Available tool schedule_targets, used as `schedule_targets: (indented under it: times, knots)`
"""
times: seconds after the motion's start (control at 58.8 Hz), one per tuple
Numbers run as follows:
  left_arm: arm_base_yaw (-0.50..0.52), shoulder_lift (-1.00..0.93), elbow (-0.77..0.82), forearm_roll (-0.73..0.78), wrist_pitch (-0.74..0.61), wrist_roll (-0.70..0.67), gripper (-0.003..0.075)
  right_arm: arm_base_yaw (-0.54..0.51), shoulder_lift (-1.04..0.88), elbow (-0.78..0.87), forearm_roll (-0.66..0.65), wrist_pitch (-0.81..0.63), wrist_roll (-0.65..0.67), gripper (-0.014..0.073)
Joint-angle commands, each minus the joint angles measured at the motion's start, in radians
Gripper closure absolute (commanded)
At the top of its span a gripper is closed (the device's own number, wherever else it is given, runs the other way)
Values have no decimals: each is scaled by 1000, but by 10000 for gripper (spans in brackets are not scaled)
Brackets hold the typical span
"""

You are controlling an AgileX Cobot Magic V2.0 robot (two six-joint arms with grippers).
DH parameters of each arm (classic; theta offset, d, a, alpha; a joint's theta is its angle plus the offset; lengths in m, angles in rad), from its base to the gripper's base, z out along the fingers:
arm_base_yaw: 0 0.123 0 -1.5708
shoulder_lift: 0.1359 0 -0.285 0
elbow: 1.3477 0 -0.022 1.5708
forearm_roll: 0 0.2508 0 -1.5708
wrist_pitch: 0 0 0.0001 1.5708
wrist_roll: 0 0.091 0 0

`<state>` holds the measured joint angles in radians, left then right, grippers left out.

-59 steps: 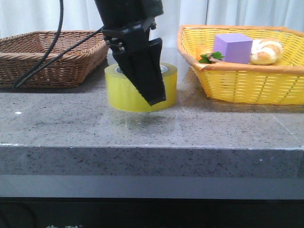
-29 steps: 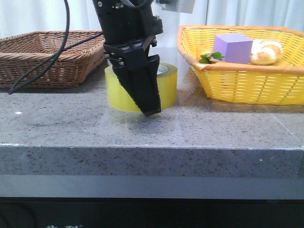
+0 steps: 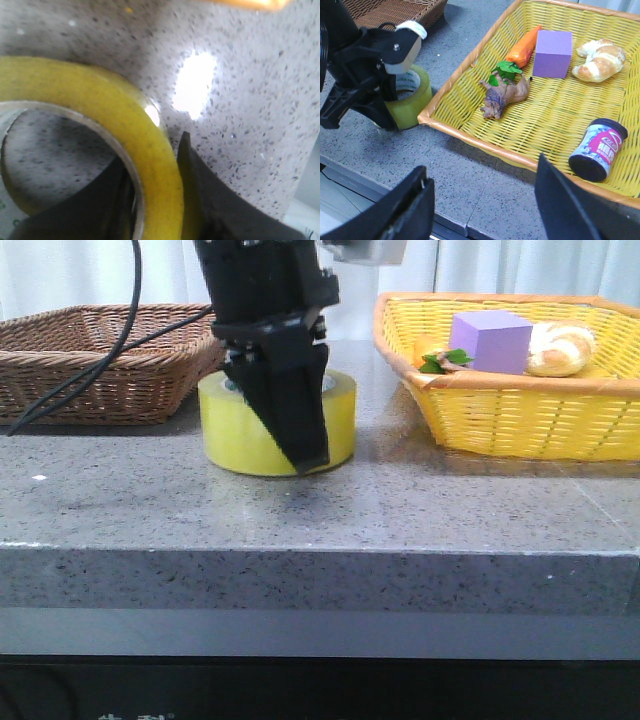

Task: Transfer tape with both arms
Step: 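Lift the tape roll with the left gripper into the brown basket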

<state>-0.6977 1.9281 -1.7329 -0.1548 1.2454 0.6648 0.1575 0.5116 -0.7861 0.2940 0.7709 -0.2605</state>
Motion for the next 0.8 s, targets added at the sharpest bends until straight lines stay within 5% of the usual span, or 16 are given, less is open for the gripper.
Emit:
schedule_targets:
  times: [0.0, 0.408, 0.782]
  knots:
    - [-5, -59, -84, -8, 8, -45, 647, -7, 5, -24, 16, -76, 0, 128]
    - [6, -122, -312, 54, 40, -151, 647, -7, 5, -24, 16, -76, 0, 128]
    - [259, -124, -345, 88, 3, -459, 647, -7, 5, -24, 16, -76, 0, 128]
